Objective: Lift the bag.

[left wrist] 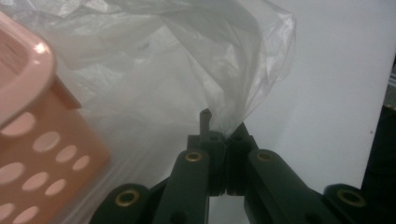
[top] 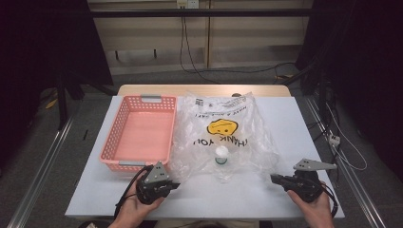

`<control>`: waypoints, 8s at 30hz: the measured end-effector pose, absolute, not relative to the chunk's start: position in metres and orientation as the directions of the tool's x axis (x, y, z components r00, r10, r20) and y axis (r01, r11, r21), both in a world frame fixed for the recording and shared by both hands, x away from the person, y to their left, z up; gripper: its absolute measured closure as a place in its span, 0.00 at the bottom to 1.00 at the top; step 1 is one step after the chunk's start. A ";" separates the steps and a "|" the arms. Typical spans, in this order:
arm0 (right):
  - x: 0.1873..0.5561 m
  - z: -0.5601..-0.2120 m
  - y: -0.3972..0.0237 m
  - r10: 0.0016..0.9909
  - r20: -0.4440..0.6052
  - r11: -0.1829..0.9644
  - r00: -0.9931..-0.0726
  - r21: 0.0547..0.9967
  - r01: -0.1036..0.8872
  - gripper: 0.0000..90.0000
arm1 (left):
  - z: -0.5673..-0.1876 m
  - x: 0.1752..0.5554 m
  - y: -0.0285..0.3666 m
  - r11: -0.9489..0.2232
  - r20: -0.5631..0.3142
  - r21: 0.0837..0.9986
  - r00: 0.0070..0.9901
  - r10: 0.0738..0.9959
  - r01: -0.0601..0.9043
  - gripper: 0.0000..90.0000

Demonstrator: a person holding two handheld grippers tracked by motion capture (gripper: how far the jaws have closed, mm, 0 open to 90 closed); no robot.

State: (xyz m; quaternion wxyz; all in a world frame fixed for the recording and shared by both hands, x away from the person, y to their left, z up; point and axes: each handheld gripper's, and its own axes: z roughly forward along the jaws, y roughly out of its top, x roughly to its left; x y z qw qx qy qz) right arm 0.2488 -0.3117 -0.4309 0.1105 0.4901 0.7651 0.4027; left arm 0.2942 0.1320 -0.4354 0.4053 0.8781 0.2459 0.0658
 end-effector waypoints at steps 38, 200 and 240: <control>0.295 -0.378 -0.304 0.791 0.242 0.124 -0.562 0.836 0.534 1.00 | -0.363 0.327 0.121 -0.416 -0.074 0.864 0.889 0.452 0.284 1.00; 0.364 -0.350 -0.295 0.887 0.128 0.107 -0.444 0.878 0.467 0.19 | -0.326 0.394 0.152 -0.276 -0.060 0.901 0.726 0.685 0.334 0.06; 0.294 -0.389 -0.280 0.894 0.097 0.170 -0.438 0.830 0.531 0.14 | -0.377 0.319 0.184 -0.327 -0.044 0.869 0.716 0.697 0.372 0.06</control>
